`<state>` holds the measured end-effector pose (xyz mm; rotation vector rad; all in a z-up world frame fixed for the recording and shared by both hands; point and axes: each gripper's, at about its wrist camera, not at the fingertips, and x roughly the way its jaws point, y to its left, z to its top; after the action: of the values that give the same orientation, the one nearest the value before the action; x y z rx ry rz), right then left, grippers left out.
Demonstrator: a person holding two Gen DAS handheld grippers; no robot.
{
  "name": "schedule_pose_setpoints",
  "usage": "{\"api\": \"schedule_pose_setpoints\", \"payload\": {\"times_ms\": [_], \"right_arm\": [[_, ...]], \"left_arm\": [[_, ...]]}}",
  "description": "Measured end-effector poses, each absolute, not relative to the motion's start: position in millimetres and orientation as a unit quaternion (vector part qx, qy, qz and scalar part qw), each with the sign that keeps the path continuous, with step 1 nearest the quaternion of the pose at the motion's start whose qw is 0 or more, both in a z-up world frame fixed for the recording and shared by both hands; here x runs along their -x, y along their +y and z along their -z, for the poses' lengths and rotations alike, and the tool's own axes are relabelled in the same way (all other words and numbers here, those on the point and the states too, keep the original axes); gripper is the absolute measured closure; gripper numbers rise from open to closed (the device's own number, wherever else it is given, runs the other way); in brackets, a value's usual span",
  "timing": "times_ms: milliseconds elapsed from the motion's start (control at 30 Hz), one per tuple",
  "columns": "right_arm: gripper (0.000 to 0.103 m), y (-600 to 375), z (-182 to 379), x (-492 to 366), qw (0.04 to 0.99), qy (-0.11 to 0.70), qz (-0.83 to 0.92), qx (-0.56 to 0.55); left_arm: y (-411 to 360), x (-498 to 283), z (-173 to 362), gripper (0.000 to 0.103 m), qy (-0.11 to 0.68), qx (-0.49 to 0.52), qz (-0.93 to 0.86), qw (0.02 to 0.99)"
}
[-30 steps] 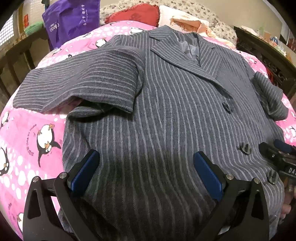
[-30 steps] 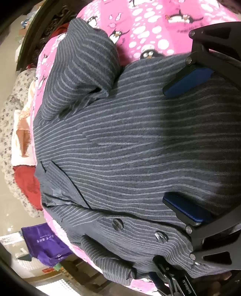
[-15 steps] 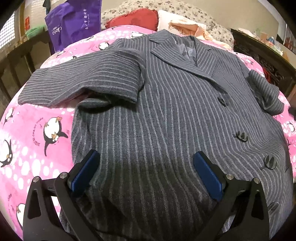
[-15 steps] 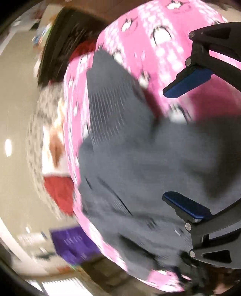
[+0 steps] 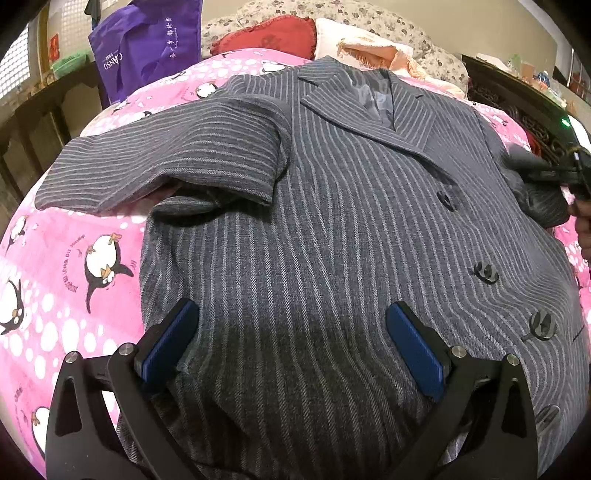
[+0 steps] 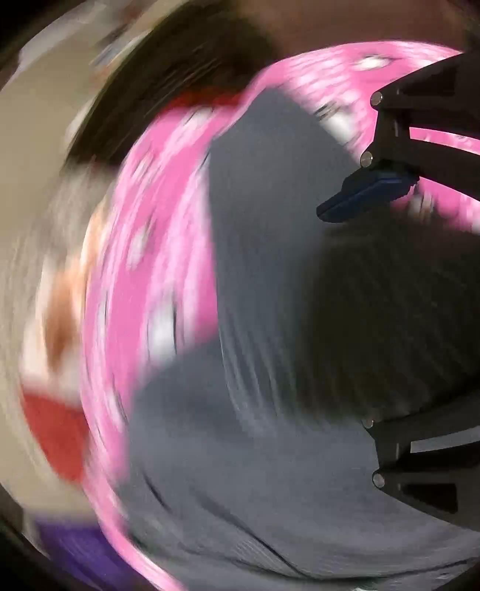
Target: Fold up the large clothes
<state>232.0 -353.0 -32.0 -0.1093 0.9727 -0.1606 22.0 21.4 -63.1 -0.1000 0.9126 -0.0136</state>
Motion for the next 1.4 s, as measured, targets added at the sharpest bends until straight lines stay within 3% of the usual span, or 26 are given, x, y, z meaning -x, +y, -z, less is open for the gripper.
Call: {"api": "schedule_pose_setpoints", "payload": {"times_ms": [100,167,367,533,800,867,967,1400], "right_arm": [[0.024,-431,47,-208,0.853,0.496,0.128,-0.099],[0.024,-447,50,-189,0.851,0.499,0.094,-0.134],[0.024,-406,-4,-134,0.9,0.424,0.055,-0.083],[0.024,-307,-28,-99,0.925,0.376,-0.032,-0.041],[0.024,-219,45,-72,0.906,0.418,-0.061,0.005],[0.016,-222,74,-76,0.895,0.442,-0.063,0.008],[0.009,-241,78,-79,0.892,0.443,-0.074,-0.042],[0.006,-234,78,-79,0.895,0.44,-0.069,-0.027]], "left_arm": [[21,-22,64,0.0,0.44,0.047,0.005,0.897],[20,-22,64,0.0,0.44,0.048,0.006,0.897],[20,-23,65,0.0,0.444,0.045,0.003,0.895],[19,-26,65,0.0,0.447,0.036,-0.003,0.894],[19,-27,65,0.0,0.448,0.033,-0.005,0.894],[19,-27,65,0.0,0.448,0.034,-0.006,0.893],[18,-27,66,0.0,0.447,0.03,-0.008,0.894],[18,-27,66,0.0,0.445,0.029,-0.009,0.895]]}}
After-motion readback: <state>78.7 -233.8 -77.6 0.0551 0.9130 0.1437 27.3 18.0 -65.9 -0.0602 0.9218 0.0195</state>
